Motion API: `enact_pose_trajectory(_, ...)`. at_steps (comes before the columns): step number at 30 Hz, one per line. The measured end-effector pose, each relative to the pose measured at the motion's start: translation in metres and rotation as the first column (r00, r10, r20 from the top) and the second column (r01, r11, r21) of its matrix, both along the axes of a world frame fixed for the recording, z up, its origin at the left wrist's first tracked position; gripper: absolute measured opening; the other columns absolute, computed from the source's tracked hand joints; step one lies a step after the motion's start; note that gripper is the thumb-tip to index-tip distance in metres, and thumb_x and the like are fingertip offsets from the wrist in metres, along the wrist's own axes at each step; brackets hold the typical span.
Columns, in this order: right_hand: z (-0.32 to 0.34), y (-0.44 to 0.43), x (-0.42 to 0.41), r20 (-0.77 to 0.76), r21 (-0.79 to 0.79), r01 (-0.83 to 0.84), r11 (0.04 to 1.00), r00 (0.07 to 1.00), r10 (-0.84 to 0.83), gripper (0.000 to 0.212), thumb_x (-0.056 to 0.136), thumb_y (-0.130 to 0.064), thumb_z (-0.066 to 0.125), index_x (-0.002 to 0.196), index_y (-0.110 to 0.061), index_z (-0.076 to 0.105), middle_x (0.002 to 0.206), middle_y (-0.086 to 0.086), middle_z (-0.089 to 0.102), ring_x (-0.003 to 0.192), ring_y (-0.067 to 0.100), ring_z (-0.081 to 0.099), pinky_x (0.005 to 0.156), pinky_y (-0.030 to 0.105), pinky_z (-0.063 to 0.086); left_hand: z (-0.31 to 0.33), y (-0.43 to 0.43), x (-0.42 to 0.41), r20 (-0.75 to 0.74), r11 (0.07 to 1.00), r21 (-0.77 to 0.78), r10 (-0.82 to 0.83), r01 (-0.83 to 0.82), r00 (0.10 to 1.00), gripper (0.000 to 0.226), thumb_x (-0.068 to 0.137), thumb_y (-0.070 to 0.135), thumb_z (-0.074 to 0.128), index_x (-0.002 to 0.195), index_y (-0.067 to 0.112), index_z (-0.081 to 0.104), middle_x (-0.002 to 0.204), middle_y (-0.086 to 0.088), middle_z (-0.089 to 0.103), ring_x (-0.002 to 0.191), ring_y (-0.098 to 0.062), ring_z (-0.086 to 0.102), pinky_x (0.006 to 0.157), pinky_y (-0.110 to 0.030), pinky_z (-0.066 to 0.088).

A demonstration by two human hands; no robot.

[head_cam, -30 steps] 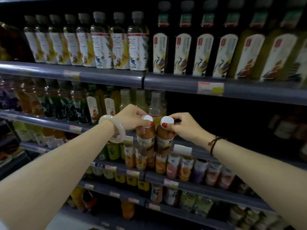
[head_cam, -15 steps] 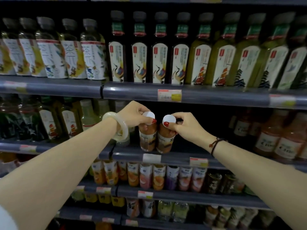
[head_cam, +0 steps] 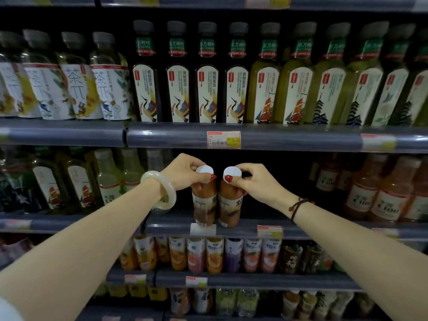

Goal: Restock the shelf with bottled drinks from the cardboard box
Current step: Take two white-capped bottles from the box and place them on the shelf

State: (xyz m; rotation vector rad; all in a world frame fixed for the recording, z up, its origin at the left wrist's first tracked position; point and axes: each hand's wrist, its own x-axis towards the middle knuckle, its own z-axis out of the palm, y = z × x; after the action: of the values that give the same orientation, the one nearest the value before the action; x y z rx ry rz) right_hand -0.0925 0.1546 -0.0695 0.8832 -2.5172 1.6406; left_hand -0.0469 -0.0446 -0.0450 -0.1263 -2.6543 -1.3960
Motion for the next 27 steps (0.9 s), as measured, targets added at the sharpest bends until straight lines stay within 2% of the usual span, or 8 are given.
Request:
enact_pose_trajectory(8, -0.003, 0.0, -0.009, 0.001, -0.042, 0.067, 0.997, 0.998, -0.067, 0.023, 0.088, -0.02, 0.066, 0.108, -0.008, 0.065, 0.104, 0.012, 0.069, 0.092, 0.023, 0.069, 0.071, 0.03, 0.057, 0.001, -0.003, -0.011, -0.028, 0.999, -0.013, -0.032, 0.032, 0.999, 0.021, 0.082, 0.015, 0.072, 0.103, 0.01, 0.072, 0.09, -0.005, 0.073, 0.061, -0.002, 0.065, 0.055, -0.011, 0.05)
enact_pose_trajectory(10, -0.008, 0.0, -0.01, 0.005, -0.026, 0.078, 0.997, 0.997, -0.077, 0.019, 0.088, -0.019, 0.066, 0.105, -0.012, 0.062, 0.102, 0.012, 0.068, 0.087, 0.021, 0.067, 0.064, 0.025, 0.052, 0.0, -0.004, -0.013, -0.033, 0.999, 0.0, -0.033, 0.033, 0.999, 0.022, 0.082, 0.014, 0.072, 0.103, 0.01, 0.071, 0.089, -0.006, 0.072, 0.062, -0.003, 0.065, 0.053, -0.01, 0.049)
enact_pose_trajectory(12, -0.017, -0.002, -0.011, -0.011, 0.015, 0.074, 0.997, 0.997, -0.074, 0.015, 0.089, -0.019, 0.064, 0.103, -0.015, 0.059, 0.099, 0.011, 0.067, 0.075, 0.014, 0.064, 0.058, 0.017, 0.046, -0.003, -0.004, -0.016, -0.037, 0.999, 0.004, -0.039, 0.04, 0.999, 0.023, 0.083, 0.014, 0.071, 0.106, 0.009, 0.069, 0.093, -0.006, 0.071, 0.073, -0.006, 0.066, 0.055, -0.011, 0.051)
enact_pose_trajectory(14, -0.021, -0.005, -0.011, -0.004, -0.005, 0.075, 0.997, 0.997, -0.075, 0.014, 0.09, -0.019, 0.063, 0.103, -0.015, 0.058, 0.097, 0.011, 0.067, 0.068, 0.01, 0.062, 0.052, 0.013, 0.045, -0.008, -0.005, -0.019, -0.049, 0.999, 0.003, -0.046, 0.046, 0.998, 0.026, 0.083, 0.016, 0.071, 0.108, 0.009, 0.068, 0.096, -0.003, 0.07, 0.086, -0.01, 0.066, 0.062, -0.015, 0.053)
enact_pose_trajectory(18, -0.016, -0.006, -0.016, 0.003, 0.023, 0.062, 0.998, 0.998, -0.062, 0.025, 0.09, -0.021, 0.062, 0.112, -0.008, 0.057, 0.097, 0.009, 0.065, 0.056, -0.001, 0.062, 0.045, 0.008, 0.041, -0.016, -0.008, -0.026, -0.091, 0.998, 0.049, -0.025, 0.03, 0.996, 0.022, 0.084, 0.019, 0.07, 0.106, 0.02, 0.066, 0.094, 0.007, 0.067, 0.091, -0.009, 0.065, 0.074, -0.02, 0.053)
enact_pose_trajectory(20, -0.015, -0.005, -0.018, 0.022, 0.027, 0.058, 0.998, 0.998, -0.058, 0.029, 0.092, -0.025, 0.059, 0.116, -0.008, 0.055, 0.101, 0.009, 0.065, 0.053, -0.006, 0.062, 0.042, 0.007, 0.039, -0.016, -0.009, -0.028, -0.116, 0.999, 0.051, -0.013, 0.019, 0.993, 0.019, 0.085, 0.019, 0.069, 0.104, 0.019, 0.068, 0.094, 0.004, 0.069, 0.092, -0.011, 0.067, 0.078, -0.025, 0.055)
enact_pose_trajectory(22, -0.016, -0.003, -0.02, 0.03, 0.04, 0.066, 0.997, 0.997, -0.067, 0.032, 0.093, -0.031, 0.057, 0.119, -0.013, 0.053, 0.107, 0.01, 0.066, 0.057, -0.001, 0.065, 0.04, 0.01, 0.04, -0.015, -0.01, -0.03, -0.125, 0.998, 0.059, -0.004, 0.012, 0.992, 0.02, 0.085, 0.019, 0.069, 0.105, 0.014, 0.07, 0.097, -0.004, 0.073, 0.094, -0.017, 0.069, 0.082, -0.031, 0.058)
enact_pose_trajectory(27, -0.015, -0.001, -0.024, 0.084, 0.033, 0.048, 0.998, 0.995, -0.051, 0.026, 0.093, -0.036, 0.056, 0.115, -0.023, 0.05, 0.113, 0.009, 0.065, 0.059, -0.005, 0.067, 0.041, 0.016, 0.045, -0.013, -0.011, -0.032, -0.141, 0.997, 0.08, -0.013, 0.025, 0.99, 0.016, 0.084, 0.018, 0.07, 0.1, 0.014, 0.072, 0.098, -0.009, 0.074, 0.096, -0.023, 0.07, 0.083, -0.039, 0.059)
